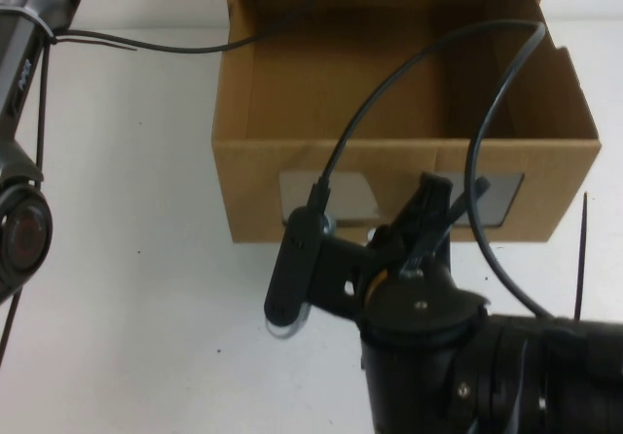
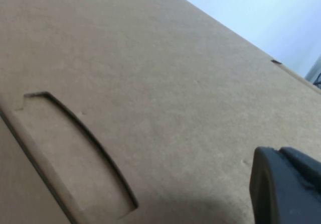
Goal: Open the shoe box
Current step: 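Pull the top drawer of the cardboard box fully open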
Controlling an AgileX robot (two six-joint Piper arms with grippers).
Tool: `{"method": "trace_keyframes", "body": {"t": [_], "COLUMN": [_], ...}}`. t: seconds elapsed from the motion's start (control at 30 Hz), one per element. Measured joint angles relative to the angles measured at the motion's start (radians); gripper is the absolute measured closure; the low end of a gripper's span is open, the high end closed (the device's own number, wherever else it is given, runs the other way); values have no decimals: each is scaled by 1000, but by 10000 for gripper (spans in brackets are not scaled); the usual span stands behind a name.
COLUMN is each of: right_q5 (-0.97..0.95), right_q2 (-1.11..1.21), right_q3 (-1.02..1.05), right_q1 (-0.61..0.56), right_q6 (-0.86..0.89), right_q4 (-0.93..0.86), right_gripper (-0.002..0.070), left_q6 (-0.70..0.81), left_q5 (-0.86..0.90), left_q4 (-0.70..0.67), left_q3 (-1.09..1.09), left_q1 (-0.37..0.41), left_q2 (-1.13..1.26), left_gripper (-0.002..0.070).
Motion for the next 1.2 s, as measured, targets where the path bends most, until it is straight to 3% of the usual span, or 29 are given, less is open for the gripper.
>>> {"method": "trace_keyframes", "body": {"t": [0.23, 0.93, 1.03, 1.2], "right_q5": [40, 70, 68, 64], "right_q2": [-24, -30, -30, -30], "right_q3": [4, 4, 4, 4], "right_q1": [68, 34, 32, 32], "right_q6": [0, 4, 4, 21], "right_q4": [67, 118, 132, 162], "right_gripper": [669, 646, 542, 247], "left_q6": [-8, -15, -15, -14], "left_q5": [5, 22, 22, 24], "left_q4": [-5, -14, -16, -16], "left_q3": [0, 0, 0, 0], "left_q1": [2, 3, 5, 5], "left_q2": [0, 0, 0, 0], "left_gripper": [682, 682, 682, 672]}}
